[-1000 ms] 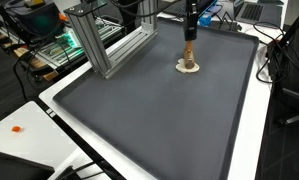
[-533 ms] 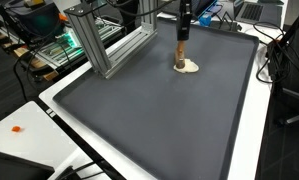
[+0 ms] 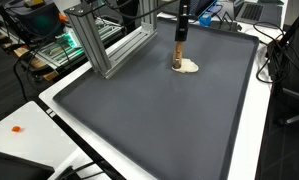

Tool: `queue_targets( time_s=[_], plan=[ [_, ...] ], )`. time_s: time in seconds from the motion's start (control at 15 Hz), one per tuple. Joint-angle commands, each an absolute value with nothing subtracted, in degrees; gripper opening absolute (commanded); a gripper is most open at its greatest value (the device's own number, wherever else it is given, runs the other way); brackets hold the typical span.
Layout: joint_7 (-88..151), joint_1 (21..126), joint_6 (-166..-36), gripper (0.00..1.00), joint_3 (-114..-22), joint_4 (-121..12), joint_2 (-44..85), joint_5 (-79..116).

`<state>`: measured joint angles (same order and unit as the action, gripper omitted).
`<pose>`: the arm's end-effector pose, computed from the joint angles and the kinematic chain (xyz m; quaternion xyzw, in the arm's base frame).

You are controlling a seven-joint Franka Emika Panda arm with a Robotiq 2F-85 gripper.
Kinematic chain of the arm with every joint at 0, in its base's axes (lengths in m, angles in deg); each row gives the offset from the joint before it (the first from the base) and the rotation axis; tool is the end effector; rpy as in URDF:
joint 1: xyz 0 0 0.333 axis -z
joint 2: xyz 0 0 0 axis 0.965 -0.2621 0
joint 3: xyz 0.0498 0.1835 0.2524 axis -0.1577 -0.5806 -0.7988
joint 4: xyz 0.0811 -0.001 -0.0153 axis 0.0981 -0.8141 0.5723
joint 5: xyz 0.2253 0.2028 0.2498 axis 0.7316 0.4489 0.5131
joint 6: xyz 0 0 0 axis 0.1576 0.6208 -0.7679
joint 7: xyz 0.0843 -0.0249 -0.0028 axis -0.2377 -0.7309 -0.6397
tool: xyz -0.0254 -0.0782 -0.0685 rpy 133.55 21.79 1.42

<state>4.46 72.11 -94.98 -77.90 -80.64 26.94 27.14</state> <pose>0.5685 0.0870 0.3465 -0.9713 -0.2332 -0.0054 0.0460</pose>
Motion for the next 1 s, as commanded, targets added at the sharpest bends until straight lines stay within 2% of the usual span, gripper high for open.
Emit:
queue_targets(
  time_s=[0.0, 0.93],
  plan=[
    [9.30, 72.26, -99.38, 0.24, -77.87, -82.80, 26.77, 29.93],
    [43.00, 69.72, -112.40, 0.24, -75.35, -85.56, 25.87, 24.46]
  ],
)
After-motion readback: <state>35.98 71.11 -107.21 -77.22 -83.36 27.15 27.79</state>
